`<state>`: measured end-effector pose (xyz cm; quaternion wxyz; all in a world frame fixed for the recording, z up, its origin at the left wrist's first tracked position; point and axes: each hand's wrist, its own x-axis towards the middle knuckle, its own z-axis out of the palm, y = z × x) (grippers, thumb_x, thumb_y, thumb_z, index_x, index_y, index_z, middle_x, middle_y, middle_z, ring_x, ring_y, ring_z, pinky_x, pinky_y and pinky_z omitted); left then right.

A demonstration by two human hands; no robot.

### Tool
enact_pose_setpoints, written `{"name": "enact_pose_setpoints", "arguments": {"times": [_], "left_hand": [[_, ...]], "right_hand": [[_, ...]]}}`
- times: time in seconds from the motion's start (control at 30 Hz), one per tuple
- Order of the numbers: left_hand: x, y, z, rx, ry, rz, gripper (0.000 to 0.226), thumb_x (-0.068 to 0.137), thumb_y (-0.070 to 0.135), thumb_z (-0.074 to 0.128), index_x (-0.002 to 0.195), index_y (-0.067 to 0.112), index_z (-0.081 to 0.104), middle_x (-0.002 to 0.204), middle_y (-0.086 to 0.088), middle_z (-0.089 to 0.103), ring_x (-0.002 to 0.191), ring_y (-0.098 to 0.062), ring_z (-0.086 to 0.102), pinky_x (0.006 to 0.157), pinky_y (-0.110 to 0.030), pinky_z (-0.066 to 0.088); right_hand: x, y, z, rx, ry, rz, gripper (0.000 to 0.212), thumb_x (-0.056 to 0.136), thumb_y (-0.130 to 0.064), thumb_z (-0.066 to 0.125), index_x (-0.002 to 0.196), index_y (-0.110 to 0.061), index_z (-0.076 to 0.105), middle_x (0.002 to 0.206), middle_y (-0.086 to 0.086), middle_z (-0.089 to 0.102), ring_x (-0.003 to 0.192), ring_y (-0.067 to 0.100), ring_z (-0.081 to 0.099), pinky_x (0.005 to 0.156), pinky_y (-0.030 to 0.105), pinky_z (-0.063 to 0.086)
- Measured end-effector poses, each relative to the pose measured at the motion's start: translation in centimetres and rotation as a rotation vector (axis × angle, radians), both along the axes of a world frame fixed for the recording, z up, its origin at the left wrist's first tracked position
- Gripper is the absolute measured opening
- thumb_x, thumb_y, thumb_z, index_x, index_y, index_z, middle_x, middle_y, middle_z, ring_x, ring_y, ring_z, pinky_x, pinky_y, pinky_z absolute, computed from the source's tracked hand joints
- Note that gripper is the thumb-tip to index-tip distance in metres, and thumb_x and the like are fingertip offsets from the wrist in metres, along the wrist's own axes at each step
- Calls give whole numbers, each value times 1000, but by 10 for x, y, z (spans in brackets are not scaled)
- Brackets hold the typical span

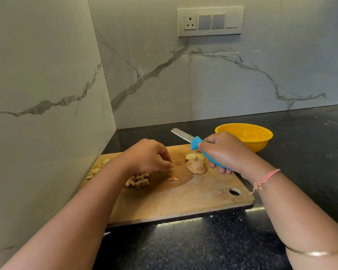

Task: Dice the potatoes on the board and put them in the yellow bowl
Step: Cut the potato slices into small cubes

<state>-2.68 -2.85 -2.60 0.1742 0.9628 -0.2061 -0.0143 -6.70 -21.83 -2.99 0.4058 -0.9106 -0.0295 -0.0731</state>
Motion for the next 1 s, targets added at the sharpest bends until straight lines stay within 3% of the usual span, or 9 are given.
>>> {"name": "enact_pose_setpoints", "arguments": {"times": [0.13,0.3,0.47,0.63,0.83,1.0], "left_hand": [[-6,0,1,18,184,-130,11,81,36,72,87,29,67,106,9,62,106,-9,53,95,-27,39],[-5,0,-2,65,226,-164,3,87,31,66,86,30,64,98,11,60,103,-9,54,100,-29,38],[-2,1,-3,-15,153,-107,5,93,27,58,95,24,62,104,4,61,102,-14,57,97,-31,46],[2,9,-3,-213,-71,20,7,92,20,61,94,26,59,97,6,63,92,-11,59,83,-27,50],[6,10,-4,-374,-100,104,17,89,10,65,97,24,57,90,9,66,87,-6,63,77,-20,50],[9,-1,-10,-258,-127,217,26,81,22,74,95,25,51,93,5,66,90,-11,63,83,-30,53]], "right_hand": [[0,-1,-2,12,10,-5,26,99,-26,41,118,-18,58,58,3,53,38,9,43,36,16,35],[0,-1,-3,14,19,-8,27,99,-26,41,120,-18,56,58,3,53,38,9,42,36,16,35],[1,0,-4,8,7,-2,25,100,-27,41,117,-18,57,59,3,53,39,9,43,37,16,36],[2,0,-5,18,-6,-7,27,99,-28,41,118,-17,57,59,3,53,39,9,44,37,17,36],[3,2,-7,5,-28,18,29,99,-29,42,122,-19,56,60,2,54,38,8,44,35,15,35],[3,6,-9,-30,-21,32,28,99,-30,42,122,-20,55,60,1,54,38,8,44,35,15,34]]}}
